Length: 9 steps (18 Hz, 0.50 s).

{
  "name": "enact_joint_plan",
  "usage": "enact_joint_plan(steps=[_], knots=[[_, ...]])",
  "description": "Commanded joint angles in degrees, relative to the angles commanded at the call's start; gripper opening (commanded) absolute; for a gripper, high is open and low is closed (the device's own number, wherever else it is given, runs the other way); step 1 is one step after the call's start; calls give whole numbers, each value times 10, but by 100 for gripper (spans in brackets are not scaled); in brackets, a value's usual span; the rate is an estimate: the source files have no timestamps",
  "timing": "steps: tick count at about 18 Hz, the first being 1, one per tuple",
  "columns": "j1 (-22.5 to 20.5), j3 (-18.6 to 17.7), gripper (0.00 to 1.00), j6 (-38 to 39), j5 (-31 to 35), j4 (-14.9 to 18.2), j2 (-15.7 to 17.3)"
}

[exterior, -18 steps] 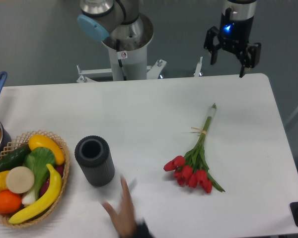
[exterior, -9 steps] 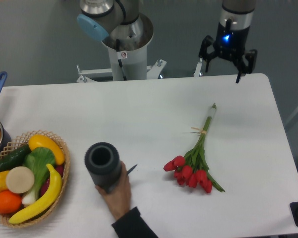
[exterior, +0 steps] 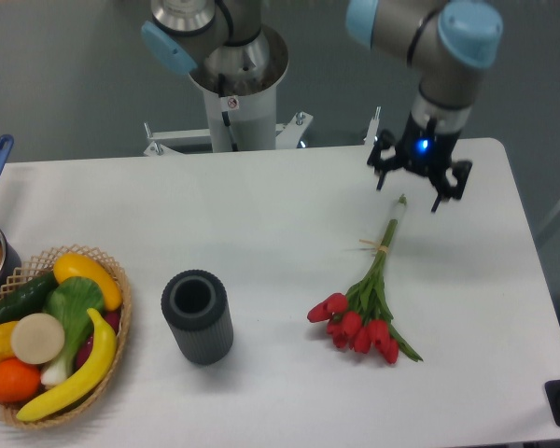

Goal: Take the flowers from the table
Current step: 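Lower the open gripper down over the tulip stems near the twine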

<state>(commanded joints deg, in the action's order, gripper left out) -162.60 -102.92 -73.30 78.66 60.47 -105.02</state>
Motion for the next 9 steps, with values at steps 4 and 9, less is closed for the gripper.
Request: enact_joint_plan(steps=[4, 9], knots=[[15, 19, 100, 3, 0, 0, -37], [35, 18, 100, 5, -1, -7, -58]])
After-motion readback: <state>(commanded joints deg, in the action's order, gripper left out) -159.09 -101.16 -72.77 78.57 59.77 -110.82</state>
